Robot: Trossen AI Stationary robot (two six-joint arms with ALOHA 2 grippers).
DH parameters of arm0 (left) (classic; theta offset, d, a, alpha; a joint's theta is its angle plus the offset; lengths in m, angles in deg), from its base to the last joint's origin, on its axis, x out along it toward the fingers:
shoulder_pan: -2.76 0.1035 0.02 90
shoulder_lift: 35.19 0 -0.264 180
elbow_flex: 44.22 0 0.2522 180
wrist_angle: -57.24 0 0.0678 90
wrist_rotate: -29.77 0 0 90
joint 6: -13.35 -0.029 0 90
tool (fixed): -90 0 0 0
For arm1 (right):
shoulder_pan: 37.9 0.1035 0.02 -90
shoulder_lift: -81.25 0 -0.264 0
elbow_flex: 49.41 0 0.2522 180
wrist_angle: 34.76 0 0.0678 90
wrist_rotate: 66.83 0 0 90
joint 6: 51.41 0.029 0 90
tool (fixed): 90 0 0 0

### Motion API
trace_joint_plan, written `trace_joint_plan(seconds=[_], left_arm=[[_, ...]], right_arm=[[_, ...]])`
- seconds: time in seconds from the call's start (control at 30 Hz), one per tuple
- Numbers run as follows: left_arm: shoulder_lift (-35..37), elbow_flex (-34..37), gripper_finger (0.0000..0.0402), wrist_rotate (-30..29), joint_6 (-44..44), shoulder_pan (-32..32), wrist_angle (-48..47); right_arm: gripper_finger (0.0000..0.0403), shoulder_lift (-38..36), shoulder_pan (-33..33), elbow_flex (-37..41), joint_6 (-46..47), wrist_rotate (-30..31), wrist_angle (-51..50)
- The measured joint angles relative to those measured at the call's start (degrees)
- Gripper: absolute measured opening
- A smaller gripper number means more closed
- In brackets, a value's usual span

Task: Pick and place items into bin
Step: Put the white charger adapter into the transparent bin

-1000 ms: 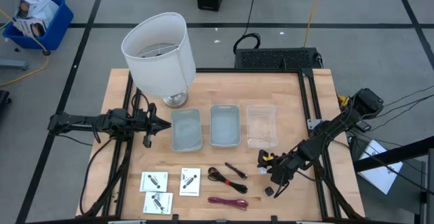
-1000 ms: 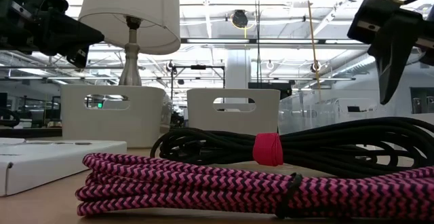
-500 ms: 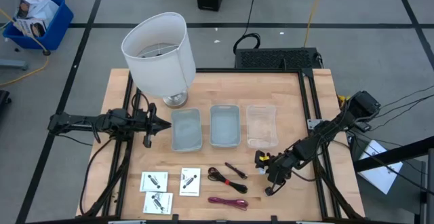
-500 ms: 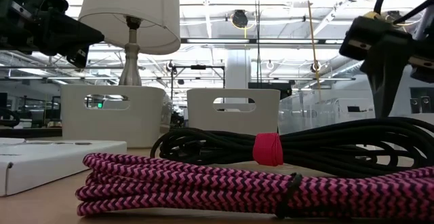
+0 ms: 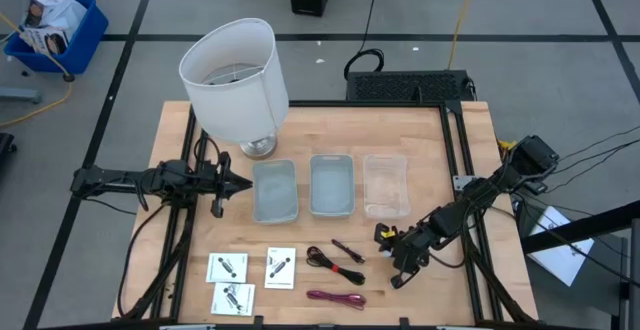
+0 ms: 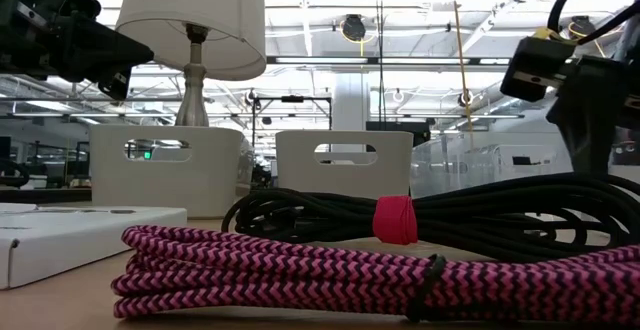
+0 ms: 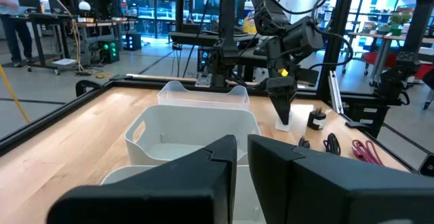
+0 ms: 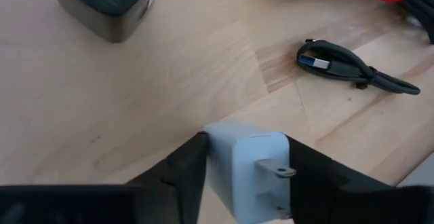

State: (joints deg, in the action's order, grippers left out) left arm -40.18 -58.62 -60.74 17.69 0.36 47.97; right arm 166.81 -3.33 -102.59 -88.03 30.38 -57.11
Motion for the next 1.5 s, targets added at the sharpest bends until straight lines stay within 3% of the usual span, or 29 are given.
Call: trace_joint_plan(seconds=[0.23,0.57,0.67,0.93,1.1,1.33,1.5], left_arm=[[0.0,0.0,0.0047,0.0,0.0,0.0,0.0],[0.0,0.0,0.0047,0.0,0.0,0.0,0.0],[0.0,0.0,0.0047,0.0,0.0,0.0,0.0],[0.0,0.0,0.0047,0.0,0.0,0.0,0.0],[0.0,0.0,0.0047,0.0,0.0,0.0,0.0],[0.0,0.0,0.0047,0.0,0.7,0.0,2.0],[0.0,0.0,0.0047,0.0,0.9,0.0,2.8]], right_arm=[[0.009,0.0,0.0,-0.2,2.1,0.1,0.5],[0.0098,-1.6,0.0,-8.6,8.9,2.5,-4.1],[0.0093,-4.3,-0.1,-11.2,10.1,5.0,-6.9],[0.0092,-18.4,-3.9,-12.8,18.4,4.7,-8.4],[0.0092,-25.4,-10.4,-12.8,25.5,6.2,-11.2],[0.0092,-26.8,-23.5,-12.8,33.7,5.9,-23.2],[0.0092,-23.5,-33.7,-12.7,38.2,-2.7,-27.4]])
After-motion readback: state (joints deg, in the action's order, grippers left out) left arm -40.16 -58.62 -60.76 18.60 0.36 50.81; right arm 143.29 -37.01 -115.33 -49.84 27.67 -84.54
